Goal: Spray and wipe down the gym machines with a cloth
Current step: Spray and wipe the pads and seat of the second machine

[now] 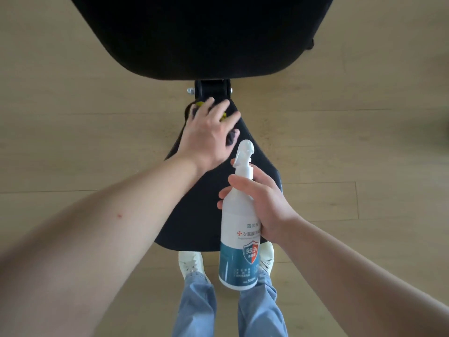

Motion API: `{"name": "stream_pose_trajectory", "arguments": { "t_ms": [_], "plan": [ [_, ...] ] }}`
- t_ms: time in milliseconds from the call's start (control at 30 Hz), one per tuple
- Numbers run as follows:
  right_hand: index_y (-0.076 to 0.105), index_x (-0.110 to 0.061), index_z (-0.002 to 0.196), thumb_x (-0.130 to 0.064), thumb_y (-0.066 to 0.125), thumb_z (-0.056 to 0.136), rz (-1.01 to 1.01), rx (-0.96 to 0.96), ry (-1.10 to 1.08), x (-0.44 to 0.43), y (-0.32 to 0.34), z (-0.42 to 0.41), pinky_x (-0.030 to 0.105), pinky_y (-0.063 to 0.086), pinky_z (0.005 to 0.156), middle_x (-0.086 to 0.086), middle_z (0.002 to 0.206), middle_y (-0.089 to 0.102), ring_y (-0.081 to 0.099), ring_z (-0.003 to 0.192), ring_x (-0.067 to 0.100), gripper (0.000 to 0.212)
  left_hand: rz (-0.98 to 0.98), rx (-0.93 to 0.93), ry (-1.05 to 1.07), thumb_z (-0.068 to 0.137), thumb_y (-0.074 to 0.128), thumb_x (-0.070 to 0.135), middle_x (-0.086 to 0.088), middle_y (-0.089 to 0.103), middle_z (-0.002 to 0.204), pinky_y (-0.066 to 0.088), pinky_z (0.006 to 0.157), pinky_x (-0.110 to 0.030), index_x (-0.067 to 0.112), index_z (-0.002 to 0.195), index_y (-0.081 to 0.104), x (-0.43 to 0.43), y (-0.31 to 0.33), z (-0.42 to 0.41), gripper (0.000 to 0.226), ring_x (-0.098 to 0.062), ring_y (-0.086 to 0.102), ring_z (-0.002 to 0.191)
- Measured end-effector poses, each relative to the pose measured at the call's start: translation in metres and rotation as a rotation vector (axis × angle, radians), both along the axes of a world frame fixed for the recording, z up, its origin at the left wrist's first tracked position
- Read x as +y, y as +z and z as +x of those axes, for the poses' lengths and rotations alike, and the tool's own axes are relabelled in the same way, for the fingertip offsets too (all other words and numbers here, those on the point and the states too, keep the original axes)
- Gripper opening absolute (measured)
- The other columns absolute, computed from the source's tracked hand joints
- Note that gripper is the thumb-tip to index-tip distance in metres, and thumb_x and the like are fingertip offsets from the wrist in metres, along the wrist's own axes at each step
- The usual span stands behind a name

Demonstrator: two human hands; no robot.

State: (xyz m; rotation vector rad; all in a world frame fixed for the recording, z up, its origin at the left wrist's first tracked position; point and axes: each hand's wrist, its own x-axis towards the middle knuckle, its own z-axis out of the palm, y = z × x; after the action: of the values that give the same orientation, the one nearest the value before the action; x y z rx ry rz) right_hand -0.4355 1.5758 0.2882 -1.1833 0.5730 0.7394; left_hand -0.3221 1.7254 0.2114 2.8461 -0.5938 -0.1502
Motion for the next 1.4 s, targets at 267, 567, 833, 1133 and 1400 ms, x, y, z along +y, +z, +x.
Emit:
{"name": "stream_pose_trajectory", "arguments": {
  "t_ms": [267, 567, 833, 1133, 1400],
  "plan": [
    [0.065, -0.022, 0.124, -0.025, 0.069, 0.093, -0.007, -0.046, -0.112, -0.033, 0.012, 0.011, 0.054, 0.055, 0.08, 0.019, 0.09, 0.07, 0.068, 0.083, 0.038, 0.032, 0.101, 0.142, -0.331, 0.098, 0.049, 0.044, -0.003, 0.025, 0.167, 0.022, 0.117, -0.071, 0.034, 0.148, 0.044, 0.019, 0.03, -0.084, 0.051, -0.035, 0.018, 0.154],
    [0.059, -0.017, 0.124, -0.019, 0.064, 0.1, 0.003, -0.031, -0.135, -0.061, 0.024, 0.003, 0.05, 0.056, 0.076, 0.019, 0.09, 0.072, 0.069, 0.08, 0.038, 0.025, 0.174, 0.2, 0.283, 0.102, 0.037, 0.052, -0.011, 0.016, 0.169, 0.017, 0.109, -0.083, 0.04, 0.156, 0.031, -0.031, 0.018, -0.048, 0.055, -0.05, 0.009, 0.153],
    [0.062, -0.016, 0.118, -0.028, 0.072, 0.083, -0.046, -0.043, -0.12, -0.095, 0.022, -0.008, 0.048, 0.057, 0.071, 0.021, 0.09, 0.072, 0.07, 0.079, 0.039, 0.038, 0.134, 0.108, 0.098, 0.094, 0.053, 0.041, -0.007, 0.037, 0.16, 0.019, 0.11, -0.08, 0.033, 0.12, 0.07, -0.078, 0.016, -0.04, 0.033, -0.046, 0.019, 0.15],
    [0.063, -0.013, 0.118, -0.031, 0.07, 0.084, -0.039, -0.012, 0.017, -0.094, 0.043, -0.006, 0.045, 0.059, 0.07, 0.023, 0.09, 0.072, 0.071, 0.076, 0.035, 0.039, 0.013, 0.163, -0.372, 0.094, 0.049, 0.043, -0.006, 0.03, 0.163, 0.017, 0.118, -0.073, 0.027, 0.156, 0.034, -0.092, 0.025, -0.133, 0.066, -0.041, 0.017, 0.155],
    [0.064, -0.024, 0.127, -0.026, 0.073, 0.085, -0.057, -0.007, 0.061, -0.05, 0.038, 0.011, 0.054, 0.056, 0.078, 0.021, 0.089, 0.071, 0.069, 0.079, 0.038, 0.043, 0.14, 0.15, 0.175, 0.101, 0.041, 0.053, -0.016, 0.011, 0.17, 0.018, 0.124, -0.059, 0.027, 0.161, 0.026, -0.02, 0.012, -0.012, 0.067, -0.042, 0.01, 0.155]
  ]
}}
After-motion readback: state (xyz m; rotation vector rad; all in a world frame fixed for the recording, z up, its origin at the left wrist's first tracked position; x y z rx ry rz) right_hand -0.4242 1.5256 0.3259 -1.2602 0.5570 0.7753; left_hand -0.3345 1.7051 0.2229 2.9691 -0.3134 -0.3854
